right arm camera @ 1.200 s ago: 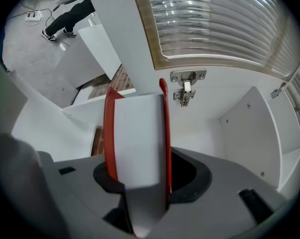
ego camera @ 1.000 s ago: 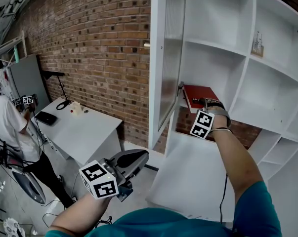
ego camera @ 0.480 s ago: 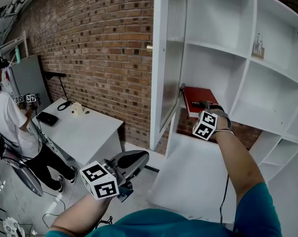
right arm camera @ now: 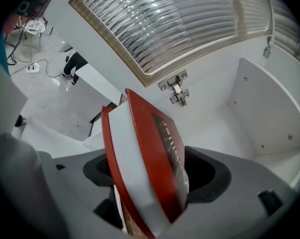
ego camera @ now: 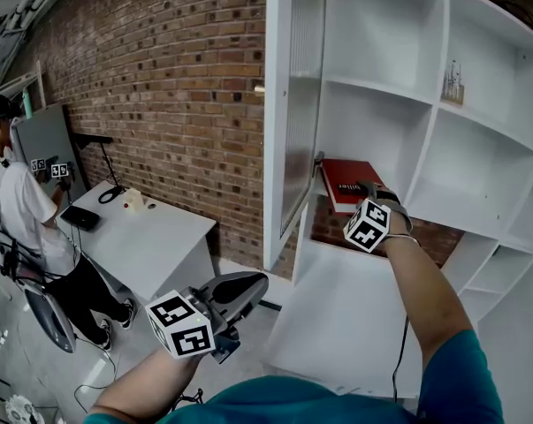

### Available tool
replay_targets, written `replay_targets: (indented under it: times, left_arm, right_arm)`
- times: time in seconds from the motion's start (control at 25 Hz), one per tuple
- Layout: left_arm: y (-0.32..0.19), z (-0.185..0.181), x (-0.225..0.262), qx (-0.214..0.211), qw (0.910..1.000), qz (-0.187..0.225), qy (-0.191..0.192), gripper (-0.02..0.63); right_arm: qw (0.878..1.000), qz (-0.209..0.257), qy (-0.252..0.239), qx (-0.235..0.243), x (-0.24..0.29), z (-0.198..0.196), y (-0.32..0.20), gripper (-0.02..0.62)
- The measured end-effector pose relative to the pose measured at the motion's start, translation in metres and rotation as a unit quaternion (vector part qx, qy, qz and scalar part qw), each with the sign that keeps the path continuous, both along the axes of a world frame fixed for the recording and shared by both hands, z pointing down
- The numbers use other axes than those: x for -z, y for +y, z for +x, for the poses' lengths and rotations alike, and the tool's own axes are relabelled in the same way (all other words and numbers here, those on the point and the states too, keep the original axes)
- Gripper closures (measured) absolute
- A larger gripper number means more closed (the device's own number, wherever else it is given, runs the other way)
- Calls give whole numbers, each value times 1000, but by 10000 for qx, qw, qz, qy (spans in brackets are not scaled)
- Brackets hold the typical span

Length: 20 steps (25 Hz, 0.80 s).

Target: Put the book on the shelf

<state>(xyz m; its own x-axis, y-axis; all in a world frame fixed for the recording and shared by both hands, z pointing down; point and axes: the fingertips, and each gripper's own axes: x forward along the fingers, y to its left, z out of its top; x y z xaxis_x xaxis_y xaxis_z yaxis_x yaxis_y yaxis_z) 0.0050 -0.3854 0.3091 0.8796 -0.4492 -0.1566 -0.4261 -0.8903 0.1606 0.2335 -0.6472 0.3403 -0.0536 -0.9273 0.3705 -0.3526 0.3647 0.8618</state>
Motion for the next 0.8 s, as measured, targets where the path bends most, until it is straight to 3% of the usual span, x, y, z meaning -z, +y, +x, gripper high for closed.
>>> replay_targets:
  times: [0.16,0.56,0.8]
  left_arm:
    - [1,2,-1,-37,10000,-14,10,589]
    - [2,4,-3,-100,9999,-51,35,589]
    - [2,2,-6,-92,9999,-87,49,589]
  right_arm:
    - [9997,-224,-79,50,-6,0,6,245]
    - [9996,-226,-119,85,-4,-1,9,247]
    - [9941,-993,-334,272,-11,-6,16,247]
